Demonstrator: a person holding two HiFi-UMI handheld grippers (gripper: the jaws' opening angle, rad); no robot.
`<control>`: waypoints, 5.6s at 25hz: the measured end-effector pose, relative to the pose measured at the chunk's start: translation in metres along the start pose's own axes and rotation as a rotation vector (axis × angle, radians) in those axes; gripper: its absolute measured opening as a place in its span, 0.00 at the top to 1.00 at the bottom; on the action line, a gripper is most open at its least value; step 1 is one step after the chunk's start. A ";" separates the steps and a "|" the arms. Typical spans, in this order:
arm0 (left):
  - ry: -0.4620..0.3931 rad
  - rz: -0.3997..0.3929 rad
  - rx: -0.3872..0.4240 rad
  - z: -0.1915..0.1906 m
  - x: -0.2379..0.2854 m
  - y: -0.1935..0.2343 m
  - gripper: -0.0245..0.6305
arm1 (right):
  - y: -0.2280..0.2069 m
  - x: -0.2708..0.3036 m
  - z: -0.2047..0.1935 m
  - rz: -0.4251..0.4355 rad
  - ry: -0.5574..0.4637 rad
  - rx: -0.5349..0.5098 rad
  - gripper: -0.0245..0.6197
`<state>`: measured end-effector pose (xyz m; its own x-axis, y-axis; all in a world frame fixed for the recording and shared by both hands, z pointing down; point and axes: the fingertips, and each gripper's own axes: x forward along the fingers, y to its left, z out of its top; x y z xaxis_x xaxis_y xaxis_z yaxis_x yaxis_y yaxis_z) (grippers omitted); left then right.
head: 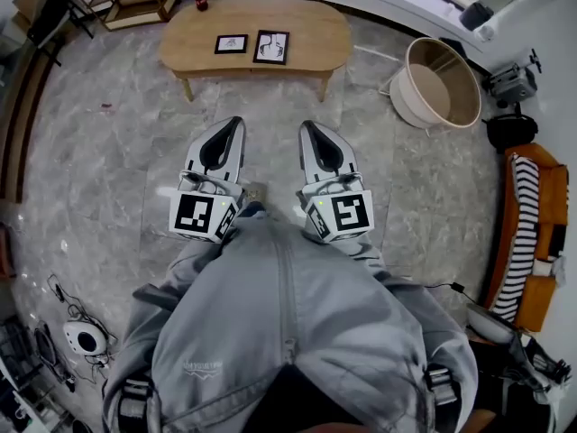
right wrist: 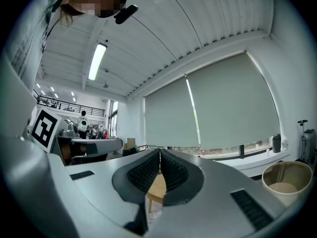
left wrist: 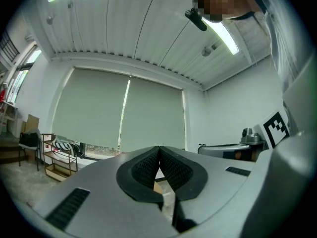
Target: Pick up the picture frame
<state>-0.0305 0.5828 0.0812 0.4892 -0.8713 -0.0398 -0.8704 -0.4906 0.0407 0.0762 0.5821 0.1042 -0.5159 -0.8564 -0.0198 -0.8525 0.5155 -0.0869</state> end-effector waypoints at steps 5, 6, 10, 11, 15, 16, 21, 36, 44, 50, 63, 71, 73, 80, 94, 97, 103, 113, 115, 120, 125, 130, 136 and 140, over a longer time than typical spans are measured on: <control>-0.005 -0.052 -0.014 -0.003 0.034 0.053 0.93 | -0.004 0.053 -0.009 -0.060 0.015 0.012 0.91; -0.003 -0.064 -0.020 -0.004 0.040 0.060 0.93 | -0.005 0.062 -0.009 -0.068 0.016 0.012 0.91; 0.002 -0.103 -0.042 -0.007 0.062 0.085 0.93 | -0.007 0.096 -0.007 -0.097 0.013 -0.001 0.91; -0.002 -0.110 -0.048 -0.009 0.064 0.092 0.93 | -0.006 0.102 -0.007 -0.103 0.012 -0.004 0.91; -0.020 -0.131 -0.061 -0.011 0.061 0.110 0.93 | 0.004 0.112 -0.008 -0.132 0.007 -0.018 0.91; -0.025 -0.134 -0.063 -0.011 0.060 0.113 0.93 | 0.006 0.113 -0.008 -0.137 0.006 -0.023 0.91; -0.041 -0.136 -0.086 -0.015 0.059 0.128 0.93 | 0.007 0.127 -0.012 -0.144 0.013 -0.026 0.91; -0.030 -0.126 -0.117 -0.022 0.075 0.160 0.93 | 0.004 0.158 -0.016 -0.140 0.037 -0.026 0.91; -0.020 -0.129 -0.106 -0.029 0.099 0.167 0.93 | -0.015 0.187 -0.016 -0.113 0.010 -0.020 0.91; -0.016 -0.110 -0.110 -0.031 0.137 0.188 0.93 | -0.034 0.228 -0.022 -0.077 0.038 -0.023 0.91; 0.057 -0.080 -0.137 -0.058 0.296 0.233 0.93 | -0.157 0.344 -0.046 -0.057 0.135 0.039 0.91; 0.078 -0.010 -0.137 -0.069 0.381 0.256 0.93 | -0.226 0.412 -0.053 0.001 0.153 0.066 0.91; 0.078 0.011 -0.134 -0.069 0.401 0.259 0.93 | -0.242 0.424 -0.051 0.021 0.152 0.066 0.91; 0.023 0.025 -0.060 -0.052 0.448 0.244 0.93 | -0.282 0.452 -0.044 0.090 0.124 0.066 0.91; 0.071 0.032 -0.086 -0.074 0.468 0.256 0.93 | -0.308 0.464 -0.058 0.059 0.132 0.094 0.91; 0.066 0.027 -0.087 -0.073 0.479 0.271 0.93 | -0.312 0.480 -0.055 0.044 0.128 0.085 0.91; 0.068 -0.012 -0.077 -0.064 0.515 0.310 0.93 | -0.317 0.527 -0.051 0.009 0.134 0.093 0.91; 0.099 -0.091 -0.116 -0.080 0.584 0.401 0.93 | -0.329 0.635 -0.064 -0.056 0.158 0.087 0.91; 0.108 -0.119 -0.123 -0.083 0.596 0.415 0.93 | -0.331 0.652 -0.067 -0.077 0.161 0.091 0.91; 0.148 -0.192 -0.141 -0.101 0.634 0.439 0.93 | -0.346 0.681 -0.081 -0.136 0.192 0.089 0.91; 0.182 -0.241 -0.164 -0.121 0.660 0.436 0.93 | -0.377 0.677 -0.096 -0.215 0.232 0.105 0.91; 0.230 -0.265 -0.180 -0.138 0.679 0.424 0.93 | -0.402 0.680 -0.102 -0.229 0.254 0.111 0.91; 0.240 -0.216 -0.179 -0.147 0.695 0.424 0.93 | -0.416 0.696 -0.112 -0.144 0.282 0.100 0.91; 0.258 -0.192 -0.176 -0.160 0.700 0.426 0.93 | -0.423 0.702 -0.124 -0.098 0.303 0.103 0.91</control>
<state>-0.0495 -0.2387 0.2306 0.6603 -0.7268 0.1891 -0.7494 -0.6214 0.2286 0.0639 -0.2337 0.2503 -0.4467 -0.8466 0.2894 -0.8942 0.4122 -0.1747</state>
